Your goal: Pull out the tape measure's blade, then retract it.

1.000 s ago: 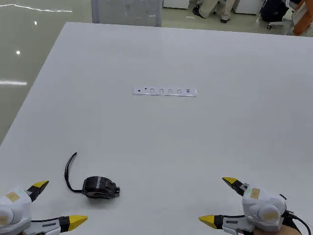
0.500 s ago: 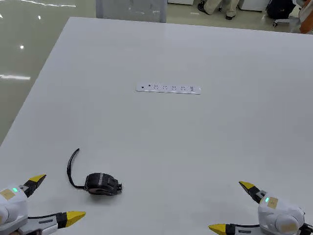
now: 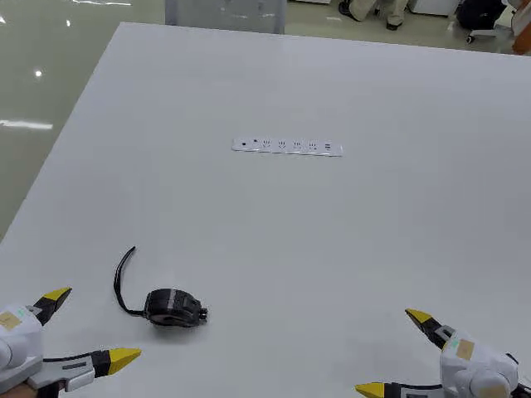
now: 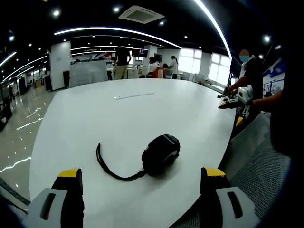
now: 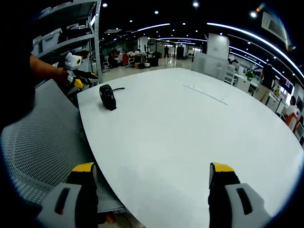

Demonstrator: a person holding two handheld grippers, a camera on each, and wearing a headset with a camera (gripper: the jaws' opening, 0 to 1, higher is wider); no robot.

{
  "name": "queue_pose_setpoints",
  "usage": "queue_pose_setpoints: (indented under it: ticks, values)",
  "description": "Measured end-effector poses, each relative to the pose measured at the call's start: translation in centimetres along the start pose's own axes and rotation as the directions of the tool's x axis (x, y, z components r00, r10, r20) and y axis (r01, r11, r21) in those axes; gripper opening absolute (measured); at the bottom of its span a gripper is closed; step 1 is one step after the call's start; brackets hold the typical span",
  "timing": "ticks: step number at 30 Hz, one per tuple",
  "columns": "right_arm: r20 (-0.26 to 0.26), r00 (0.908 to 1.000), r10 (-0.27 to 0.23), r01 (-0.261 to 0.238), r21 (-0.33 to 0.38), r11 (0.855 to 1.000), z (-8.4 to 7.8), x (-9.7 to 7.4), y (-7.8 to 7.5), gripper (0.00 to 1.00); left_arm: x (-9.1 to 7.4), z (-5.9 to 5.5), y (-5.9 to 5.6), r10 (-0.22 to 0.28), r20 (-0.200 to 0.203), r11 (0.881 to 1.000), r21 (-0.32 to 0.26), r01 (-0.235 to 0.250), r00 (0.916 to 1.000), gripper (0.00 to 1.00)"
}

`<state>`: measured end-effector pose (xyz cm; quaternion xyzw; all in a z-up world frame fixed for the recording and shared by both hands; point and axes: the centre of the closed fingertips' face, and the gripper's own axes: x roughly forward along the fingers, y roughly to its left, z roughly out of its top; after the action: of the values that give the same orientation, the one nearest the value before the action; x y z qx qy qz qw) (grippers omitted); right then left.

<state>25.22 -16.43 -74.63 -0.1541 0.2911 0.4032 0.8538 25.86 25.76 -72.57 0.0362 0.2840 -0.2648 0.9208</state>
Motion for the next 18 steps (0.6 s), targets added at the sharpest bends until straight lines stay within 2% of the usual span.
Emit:
queue_pose_setpoints:
  ticks: [4, 12, 18]
  values:
    - [0.011, 0.9999, -0.004, 0.004, 0.031, 1.000, 0.15, -0.15, -0.26, 1.00, 0.19, 0.06, -0.44, -0.021, 0.000, 1.000, 0.000, 0.021, 0.9998, 1.00]
    - [0.006, 1.0000, -0.007, 0.007, 0.033, 0.999, 0.19, -0.06, -0.32, 1.00, 0.30, 0.19, -0.67, -0.033, 0.004, 0.999, -0.004, 0.033, 0.9995, 1.00]
    - [0.008, 0.9999, -0.010, 0.010, 0.037, 0.999, 0.27, 0.02, -0.48, 1.00, 0.26, -0.46, -0.73, -0.036, -0.013, 0.999, 0.003, 0.037, 0.9992, 1.00]
